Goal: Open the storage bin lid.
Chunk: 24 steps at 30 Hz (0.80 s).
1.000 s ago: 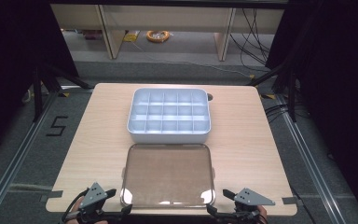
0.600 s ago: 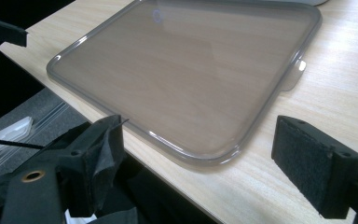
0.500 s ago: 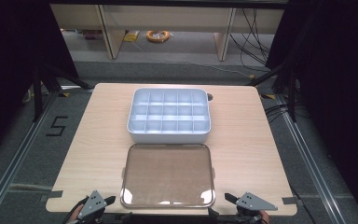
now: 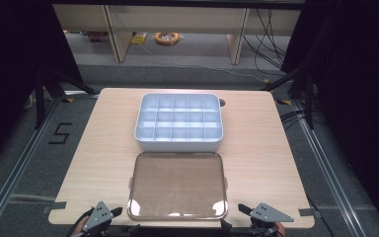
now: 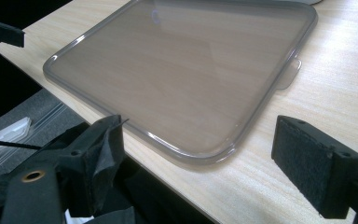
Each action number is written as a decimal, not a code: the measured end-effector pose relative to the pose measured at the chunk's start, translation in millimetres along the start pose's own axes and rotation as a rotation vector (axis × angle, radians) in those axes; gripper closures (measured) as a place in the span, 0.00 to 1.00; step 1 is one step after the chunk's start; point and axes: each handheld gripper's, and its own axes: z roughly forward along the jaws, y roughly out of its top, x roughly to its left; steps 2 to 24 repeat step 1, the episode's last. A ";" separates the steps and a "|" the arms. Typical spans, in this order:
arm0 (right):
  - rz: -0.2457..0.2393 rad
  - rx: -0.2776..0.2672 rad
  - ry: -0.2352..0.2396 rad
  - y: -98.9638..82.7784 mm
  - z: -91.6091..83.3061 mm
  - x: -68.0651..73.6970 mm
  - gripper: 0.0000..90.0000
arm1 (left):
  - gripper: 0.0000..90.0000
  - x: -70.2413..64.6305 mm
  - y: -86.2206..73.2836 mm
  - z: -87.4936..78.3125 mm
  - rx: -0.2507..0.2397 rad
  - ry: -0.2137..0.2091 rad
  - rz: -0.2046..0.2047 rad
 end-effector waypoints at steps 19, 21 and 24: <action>0.011 -0.002 0.018 0.2 -0.1 0.4 0.20 | 0.20 0.5 0.3 -0.3 0.002 0.000 0.007; 0.011 -0.002 0.018 0.2 -0.1 0.4 0.20 | 0.20 0.5 0.3 -0.3 0.002 0.000 0.007; 0.011 -0.002 0.018 0.2 -0.1 0.4 0.20 | 0.20 0.5 0.3 -0.3 0.002 0.000 0.007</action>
